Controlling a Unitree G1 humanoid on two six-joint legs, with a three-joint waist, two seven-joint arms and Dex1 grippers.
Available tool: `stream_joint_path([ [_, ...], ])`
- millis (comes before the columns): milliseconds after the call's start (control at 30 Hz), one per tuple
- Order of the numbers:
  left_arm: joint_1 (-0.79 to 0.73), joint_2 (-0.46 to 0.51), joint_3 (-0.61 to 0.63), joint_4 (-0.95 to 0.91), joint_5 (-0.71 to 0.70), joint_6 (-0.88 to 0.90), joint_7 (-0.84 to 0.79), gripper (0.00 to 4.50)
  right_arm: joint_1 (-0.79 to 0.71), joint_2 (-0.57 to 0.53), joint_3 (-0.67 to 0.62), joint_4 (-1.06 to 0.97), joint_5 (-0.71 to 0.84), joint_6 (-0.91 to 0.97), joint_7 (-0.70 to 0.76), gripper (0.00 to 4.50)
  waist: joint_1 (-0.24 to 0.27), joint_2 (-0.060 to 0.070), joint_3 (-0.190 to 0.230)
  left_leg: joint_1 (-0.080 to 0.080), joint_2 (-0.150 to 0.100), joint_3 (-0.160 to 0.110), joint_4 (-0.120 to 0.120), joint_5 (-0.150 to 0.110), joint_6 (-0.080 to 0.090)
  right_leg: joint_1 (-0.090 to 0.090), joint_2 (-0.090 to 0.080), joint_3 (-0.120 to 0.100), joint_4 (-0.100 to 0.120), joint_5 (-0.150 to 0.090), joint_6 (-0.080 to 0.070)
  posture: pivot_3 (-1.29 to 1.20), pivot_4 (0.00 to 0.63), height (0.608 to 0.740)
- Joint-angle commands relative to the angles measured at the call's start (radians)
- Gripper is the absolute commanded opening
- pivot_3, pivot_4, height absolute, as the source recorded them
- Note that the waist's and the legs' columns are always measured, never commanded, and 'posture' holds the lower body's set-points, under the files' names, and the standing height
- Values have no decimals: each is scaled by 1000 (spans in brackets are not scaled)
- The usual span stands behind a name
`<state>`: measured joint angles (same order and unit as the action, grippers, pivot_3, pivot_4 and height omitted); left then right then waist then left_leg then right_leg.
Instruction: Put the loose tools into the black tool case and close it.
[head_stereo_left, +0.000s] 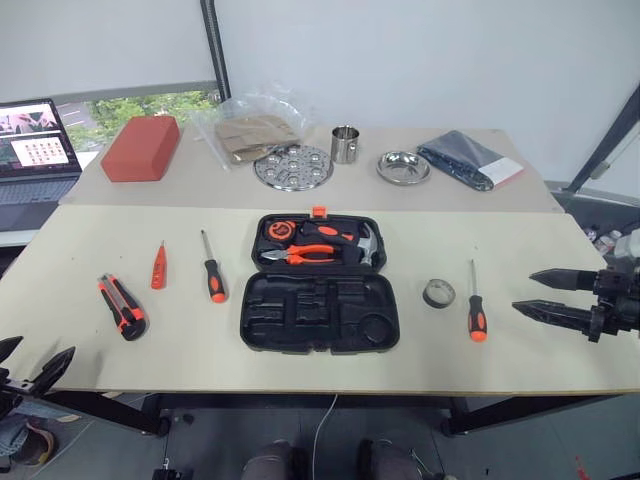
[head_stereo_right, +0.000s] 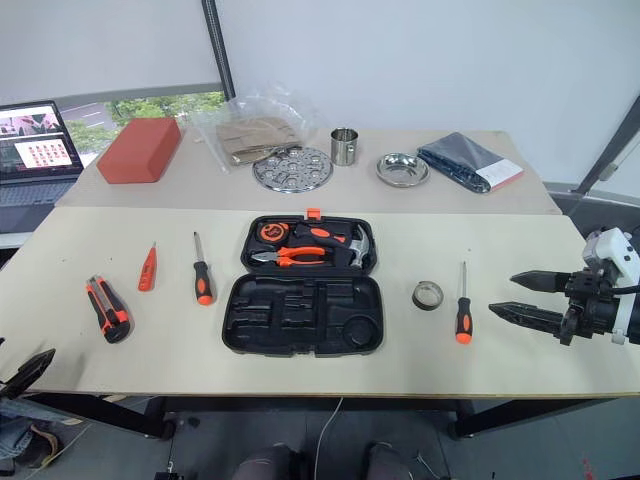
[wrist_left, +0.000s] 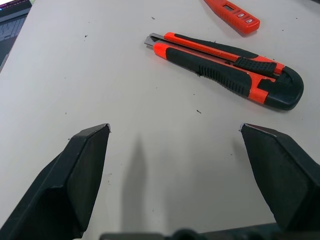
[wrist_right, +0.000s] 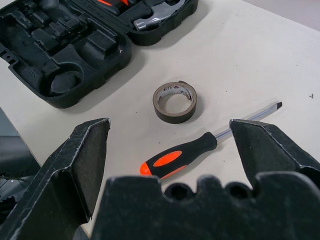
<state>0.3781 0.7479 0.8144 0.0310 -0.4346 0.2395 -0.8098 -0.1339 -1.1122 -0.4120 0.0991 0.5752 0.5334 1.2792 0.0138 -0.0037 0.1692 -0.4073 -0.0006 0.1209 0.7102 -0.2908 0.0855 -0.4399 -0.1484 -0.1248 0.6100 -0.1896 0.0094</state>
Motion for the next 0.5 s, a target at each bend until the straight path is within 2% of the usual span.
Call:
stream_joint_path([
  [33, 7, 22, 2, -49, 6, 18, 14, 4485, 2, 5, -33, -22, 15, 5, -6, 4457, 0, 0, 0, 0, 0, 0, 0, 0, 0, 0, 0, 0, 0, 0, 0, 0, 150, 734],
  [133, 0, 25, -24, -101, 10, 72, 43, 4485, -3, 19, -31, -24, 6, -3, -32, 4457, 1, 0, 0, 0, 0, 0, 0, 0, 0, 0, 0, 0, 0, 0, 0, 0, 150, 734],
  [233, -47, 38, -26, -201, -69, 221, 88, 4485, -28, 16, -43, -67, 24, 16, -52, 4457, 2, 0, 0, 0, 0, 0, 0, 0, 0, 0, 0, 0, 0, 0, 0, 0, 150, 734],
  [367, -198, 79, -106, -343, -133, 448, 212, 4485, -89, 21, -19, -201, 90, 90, -95, 4457, 5, 0, 0, 0, 0, 0, 0, 1, -2, 1, 0, 0, 1, 0, 0, 0, 150, 734],
  [500, -387, 77, -192, -404, -200, 698, 356, 4485, -136, 47, 21, -352, 155, 156, -146, 4457, 5, 0, 0, 0, 0, 0, 0, 2, -3, 4, 2, 1, 1, 1, 2, 0, 150, 734],
])
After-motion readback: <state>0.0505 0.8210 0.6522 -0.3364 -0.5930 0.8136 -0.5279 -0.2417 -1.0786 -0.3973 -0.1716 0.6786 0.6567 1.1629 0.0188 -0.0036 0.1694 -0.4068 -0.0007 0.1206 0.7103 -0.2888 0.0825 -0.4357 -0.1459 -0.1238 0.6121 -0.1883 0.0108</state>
